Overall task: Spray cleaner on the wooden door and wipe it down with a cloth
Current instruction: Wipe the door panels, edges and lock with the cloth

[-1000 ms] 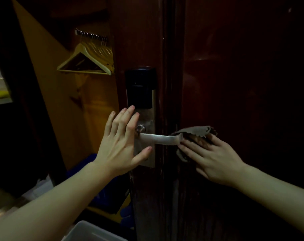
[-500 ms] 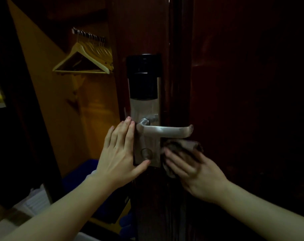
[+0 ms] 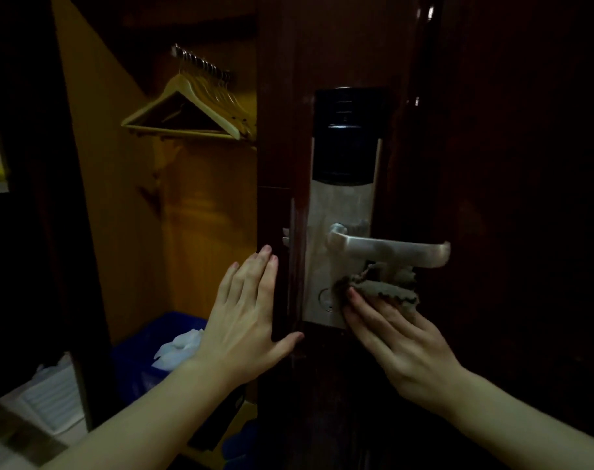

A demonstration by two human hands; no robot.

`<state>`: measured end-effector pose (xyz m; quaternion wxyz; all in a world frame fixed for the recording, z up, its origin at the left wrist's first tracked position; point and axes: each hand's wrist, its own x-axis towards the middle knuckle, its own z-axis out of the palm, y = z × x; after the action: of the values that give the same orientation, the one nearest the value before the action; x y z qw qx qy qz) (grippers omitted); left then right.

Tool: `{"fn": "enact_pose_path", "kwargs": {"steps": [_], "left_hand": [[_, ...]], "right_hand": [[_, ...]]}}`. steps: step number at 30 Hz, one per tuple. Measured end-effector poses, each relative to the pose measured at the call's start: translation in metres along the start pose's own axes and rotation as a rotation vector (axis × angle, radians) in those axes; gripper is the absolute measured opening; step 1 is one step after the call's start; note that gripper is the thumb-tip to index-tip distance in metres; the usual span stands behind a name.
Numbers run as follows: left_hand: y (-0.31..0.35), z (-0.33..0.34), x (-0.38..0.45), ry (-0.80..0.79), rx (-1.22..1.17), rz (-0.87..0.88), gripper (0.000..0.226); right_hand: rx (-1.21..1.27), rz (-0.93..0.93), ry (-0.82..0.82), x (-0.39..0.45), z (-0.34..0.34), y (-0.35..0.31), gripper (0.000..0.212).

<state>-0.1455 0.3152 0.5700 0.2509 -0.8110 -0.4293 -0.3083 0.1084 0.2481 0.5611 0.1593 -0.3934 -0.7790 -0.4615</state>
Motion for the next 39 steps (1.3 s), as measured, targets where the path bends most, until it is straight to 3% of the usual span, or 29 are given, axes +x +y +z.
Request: {"fn": "enact_pose_path", "kwargs": {"steps": [5,11,13,16,19,23,27,33,35,37,39], "left_hand": [[-0.014,0.000,0.005,0.011,-0.019,-0.015,0.104],[-0.024,0.003,0.009,0.017,-0.029,0.016,0.114],[-0.029,0.001,0.009,0.012,-0.023,0.020,0.119],[-0.035,-0.002,0.003,-0.021,-0.006,0.108,0.121],[-0.041,-0.004,-0.003,-0.061,-0.003,0.155,0.130],[-0.051,-0.011,-0.002,-0.064,-0.008,0.122,0.135],[-0.049,-0.016,0.001,-0.045,-0.026,0.079,0.131],[-0.042,-0.020,0.002,-0.043,-0.019,0.090,0.133],[-0.040,-0.023,0.001,-0.046,-0.014,0.097,0.133],[-0.038,-0.024,0.000,-0.037,-0.026,0.104,0.133],[-0.035,-0.024,0.001,-0.027,-0.038,0.098,0.133]], "right_hand": [[-0.125,-0.082,-0.088,0.075,-0.005,-0.020,0.056],[-0.140,0.288,-0.154,0.150,-0.004,-0.045,0.060],[-0.127,0.210,-0.187,0.122,0.011,-0.062,0.059],[-0.050,0.011,-0.386,0.069,0.024,-0.080,0.055],[-0.084,0.002,-0.510,0.084,0.002,-0.083,0.055],[-0.390,-0.027,-0.323,0.155,-0.051,-0.049,0.056],[-0.546,0.146,-0.163,0.195,-0.084,0.002,0.060],[-0.303,-0.120,-0.618,0.110,-0.047,-0.066,0.039],[-0.174,-0.071,-0.538,0.113,-0.048,-0.061,0.035],[-0.078,0.088,-0.283,0.141,-0.065,-0.038,0.025],[-0.196,0.131,-0.165,0.169,-0.082,-0.007,0.031]]}}
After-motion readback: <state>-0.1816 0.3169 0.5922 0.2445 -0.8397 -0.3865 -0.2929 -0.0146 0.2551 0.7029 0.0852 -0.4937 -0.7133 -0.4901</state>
